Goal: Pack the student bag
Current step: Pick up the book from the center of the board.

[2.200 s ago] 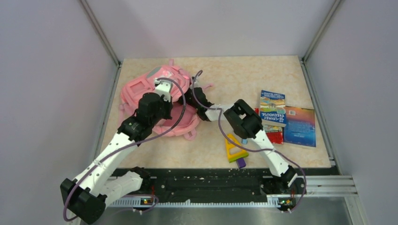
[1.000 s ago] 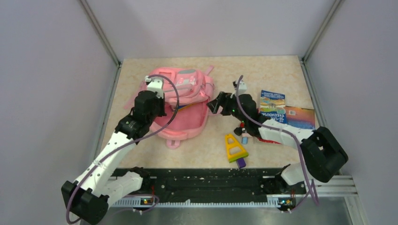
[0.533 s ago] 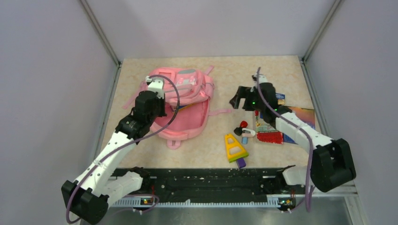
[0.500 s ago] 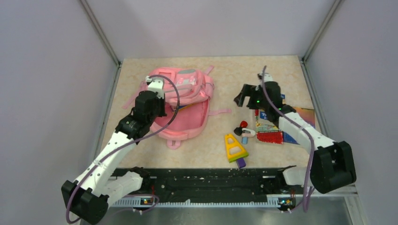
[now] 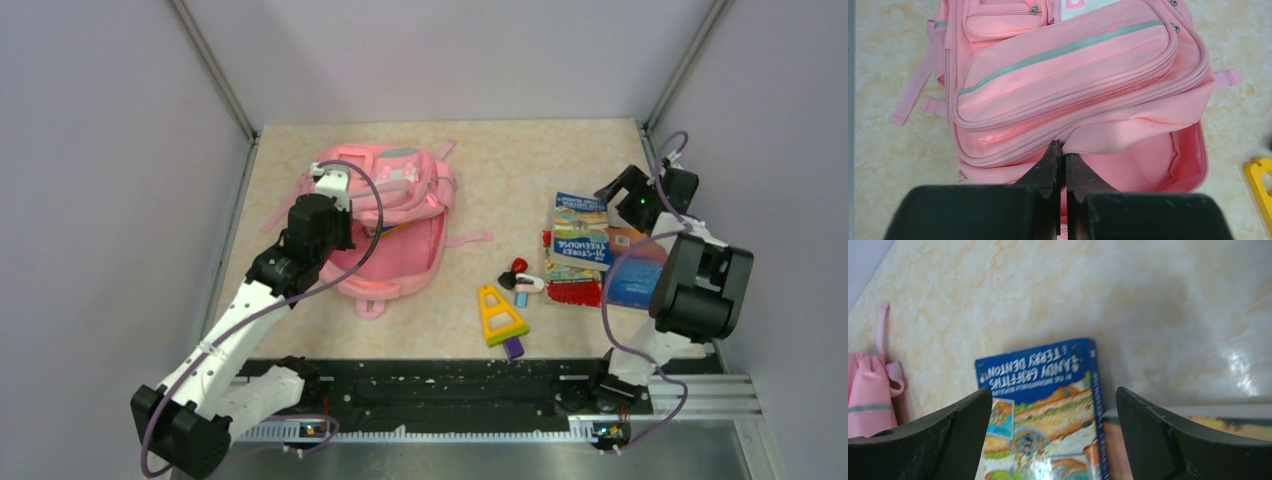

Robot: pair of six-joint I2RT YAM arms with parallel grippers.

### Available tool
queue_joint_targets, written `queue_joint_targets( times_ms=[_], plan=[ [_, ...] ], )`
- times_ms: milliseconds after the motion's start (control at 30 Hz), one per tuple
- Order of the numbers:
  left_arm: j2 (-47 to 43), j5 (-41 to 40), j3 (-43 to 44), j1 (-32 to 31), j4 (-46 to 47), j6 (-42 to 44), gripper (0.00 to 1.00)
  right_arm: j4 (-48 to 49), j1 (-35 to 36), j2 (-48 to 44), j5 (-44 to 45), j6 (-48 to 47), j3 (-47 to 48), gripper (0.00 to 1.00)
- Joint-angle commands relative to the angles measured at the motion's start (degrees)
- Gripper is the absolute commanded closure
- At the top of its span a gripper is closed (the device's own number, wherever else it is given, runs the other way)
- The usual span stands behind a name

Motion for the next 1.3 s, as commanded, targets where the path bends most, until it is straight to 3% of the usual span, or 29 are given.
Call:
queue_joint_targets(
  times_ms=[0,167,333,467,1000,1267],
  plan=[
    [-0.7,0.7,1.4,0.0,5.5,-0.8,1.00,1.1,-3.5,7.9,-7.9,-2.6,10.7,0.10],
    [-0.3,0.9,1.3,0.1,5.5,-0.9,1.00,-3.3,-5.4,16.2,-12.5,-8.4,19.4,0.10],
    [-0.3,0.4,1.1,0.0,5.7,-0.9,1.00,-17.7,-6.2,25.5,-19.7,-18.3,31.3,0.12],
    [0.2,0.8,1.1,0.0,5.8,-0.9,1.00,-22.8,-6.2,28.8,-22.0,-21.9,36.2,0.13],
    [0.2,1.5,1.0,0.0,5.9,-1.0,1.00,-38.2,-7.9,33.1,-22.1,-29.2,40.0,0.17],
    [0.6,1.7,1.1,0.0,6.0,-1.1,1.00,-43.5,-8.2,36.6,-32.8,-34.4,40.9,0.20]
  ],
)
